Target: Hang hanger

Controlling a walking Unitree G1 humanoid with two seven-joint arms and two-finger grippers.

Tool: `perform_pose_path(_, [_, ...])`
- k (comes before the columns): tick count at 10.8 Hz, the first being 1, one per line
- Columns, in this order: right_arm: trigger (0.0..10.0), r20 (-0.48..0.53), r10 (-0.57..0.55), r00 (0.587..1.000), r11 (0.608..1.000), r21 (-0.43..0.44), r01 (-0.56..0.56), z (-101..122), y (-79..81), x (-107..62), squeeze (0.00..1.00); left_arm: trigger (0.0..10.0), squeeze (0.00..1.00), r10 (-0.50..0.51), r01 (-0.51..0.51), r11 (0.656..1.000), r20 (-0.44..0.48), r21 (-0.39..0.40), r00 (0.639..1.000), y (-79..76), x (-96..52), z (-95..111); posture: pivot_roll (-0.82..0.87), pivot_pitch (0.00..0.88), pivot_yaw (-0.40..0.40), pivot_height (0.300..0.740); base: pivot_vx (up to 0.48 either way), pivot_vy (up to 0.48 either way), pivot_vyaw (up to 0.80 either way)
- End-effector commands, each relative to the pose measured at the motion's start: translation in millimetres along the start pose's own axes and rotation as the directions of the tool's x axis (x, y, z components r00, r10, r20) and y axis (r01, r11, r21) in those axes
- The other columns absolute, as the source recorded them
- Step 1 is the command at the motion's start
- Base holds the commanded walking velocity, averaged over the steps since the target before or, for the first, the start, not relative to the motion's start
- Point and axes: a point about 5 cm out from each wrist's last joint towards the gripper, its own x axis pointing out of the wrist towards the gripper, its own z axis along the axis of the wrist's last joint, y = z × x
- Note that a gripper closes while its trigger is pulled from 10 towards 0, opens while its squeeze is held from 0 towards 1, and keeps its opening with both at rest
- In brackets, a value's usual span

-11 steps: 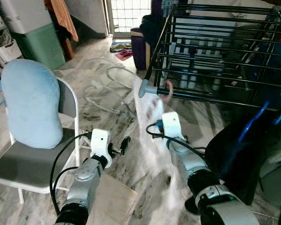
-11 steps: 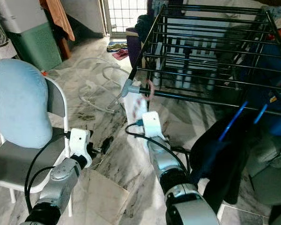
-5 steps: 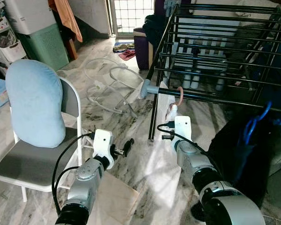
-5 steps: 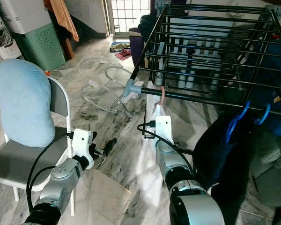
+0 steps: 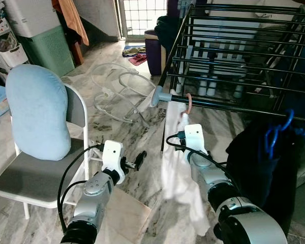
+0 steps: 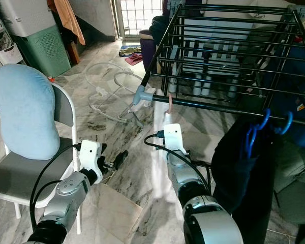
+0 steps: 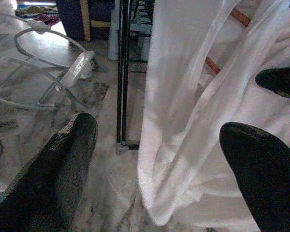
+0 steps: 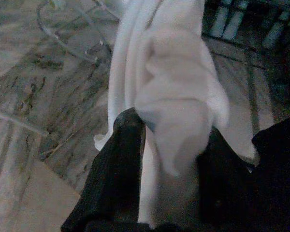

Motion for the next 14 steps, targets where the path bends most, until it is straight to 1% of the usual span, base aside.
perform_pose_path(1, [10.0,0.048,-0.007,0.999,1.0,-0.014,0.008,4.8,-3.3,-0.6,1.0,10.0,0.0,-0.001,0.001,1.0,0.001,0.004,1.0,1.2,3.0,4.5,-0.12,0.0,0.057,0.74,0.0,0.0,0.0])
perform_pose_path(2, [10.0,0.088,-0.006,0.996,1.0,0.015,0.005,6.0,-6.4,-2.1,1.0,10.0,0.0,-0.004,0.004,1.0,-0.002,0.005,1.0,1.2,3.4,4.5,-0.12,0.0,0.062,0.74,0.0,0.0,0.0])
perform_pose_path(3, [10.0,0.134,-0.006,0.991,1.0,0.026,0.002,9.1,-8.6,-4.1,1.0,10.0,0.0,0.0,0.0,1.0,-0.016,0.006,1.0,1.6,4.1,3.6,-0.13,0.0,0.065,0.74,0.0,0.0,0.0])
perform_pose_path(4, [10.0,0.169,0.003,0.986,0.999,0.046,-0.011,11.5,-8.4,-6.5,1.0,10.0,0.0,0.005,-0.005,1.0,-0.025,0.007,1.0,2.0,4.5,2.9,-0.13,0.0,0.067,0.74,0.0,0.0,0.0])
perform_pose_path(5, [10.0,0.199,0.001,0.98,0.999,0.046,-0.011,12.7,-9.3,-9.3,1.0,10.0,0.0,0.002,-0.001,1.0,-0.023,0.007,1.0,2.0,4.9,3.2,-0.13,0.0,0.067,0.74,0.0,0.0,0.0])
perform_pose_path(6, [10.0,0.222,0.013,0.975,0.999,0.047,-0.024,8.1,-10.2,-14.9,1.0,10.0,0.0,0.005,-0.005,1.0,-0.026,0.005,1.0,2.6,3.9,1.6,-0.13,0.0,0.064,0.74,0.0,0.0,0.0])
perform_pose_path(8, [10.0,0.268,-0.009,0.963,0.998,0.057,-0.007,0.7,-17.3,-27.5,1.0,10.0,0.0,0.011,-0.011,1.0,-0.037,0.005,0.999,2.5,2.7,-1.7,-0.13,0.0,0.058,0.74,0.0,0.0,0.0])
perform_pose_path(11, [10.0,0.317,-0.017,0.948,0.997,0.079,-0.009,-1.1,-24.5,-40.3,1.0,10.0,0.0,0.01,-0.009,1.0,-0.037,0.009,0.999,1.7,5.7,-1.0,-0.15,0.0,0.056,0.74,0.0,0.0,0.0])
perform_pose_path(14, [10.0,0.296,0.081,0.952,0.99,0.086,-0.111,-8.2,-17.8,-50.9,1.0,10.0,0.0,0.014,-0.013,1.0,-0.043,0.017,0.999,3.3,7.2,-2.0,-0.16,0.0,0.053,0.74,0.0,0.0,0.0])
